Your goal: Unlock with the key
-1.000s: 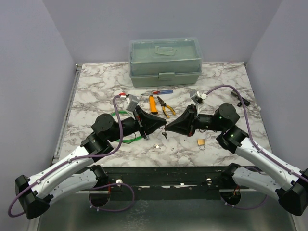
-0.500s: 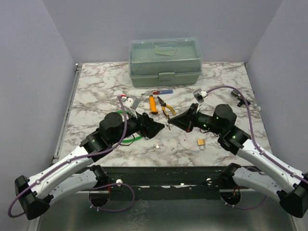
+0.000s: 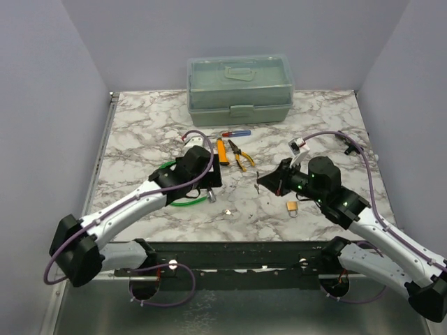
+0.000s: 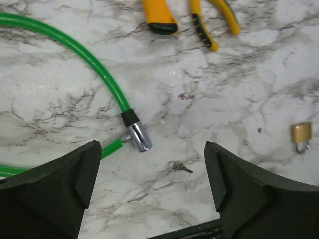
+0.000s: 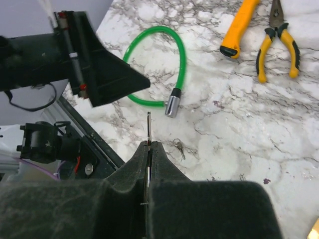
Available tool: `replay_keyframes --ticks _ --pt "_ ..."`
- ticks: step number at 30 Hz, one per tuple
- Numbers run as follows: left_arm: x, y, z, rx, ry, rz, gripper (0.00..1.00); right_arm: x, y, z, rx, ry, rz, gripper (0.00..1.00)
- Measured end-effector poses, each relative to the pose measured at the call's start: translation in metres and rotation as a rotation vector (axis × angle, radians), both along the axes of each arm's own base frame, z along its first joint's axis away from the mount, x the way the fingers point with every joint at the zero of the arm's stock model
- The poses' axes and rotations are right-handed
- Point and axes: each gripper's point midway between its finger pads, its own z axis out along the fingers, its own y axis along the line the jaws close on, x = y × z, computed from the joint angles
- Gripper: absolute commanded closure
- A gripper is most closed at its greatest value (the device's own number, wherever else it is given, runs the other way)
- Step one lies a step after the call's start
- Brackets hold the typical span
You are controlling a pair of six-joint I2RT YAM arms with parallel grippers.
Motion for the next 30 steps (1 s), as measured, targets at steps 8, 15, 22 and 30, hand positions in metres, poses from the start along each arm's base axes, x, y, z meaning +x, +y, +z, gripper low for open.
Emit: replay_keyframes --ticks 8,15,22,30 --pt "0.034 0.018 -0.072 0.153 0.230 0.166 0.14 -0.004 -0.020 -0.014 -0.065 0.040 -0.073 0.99" --pt "0.043 0.008 -0.103 0.205 0.332 0.204 0.21 -0.006 -0.025 -0.017 -0.080 0.052 -0.085 0.99" --pt "0.036 0.008 -0.122 0.218 0.398 0.237 0.32 -0.007 -0.026 -0.019 -0.085 0.058 -0.086 0.99" --pt "0.033 0.003 -0.135 0.204 0.438 0.243 0.49 -0.006 -0.025 -0.021 -0.090 0.065 -0.086 0.99"
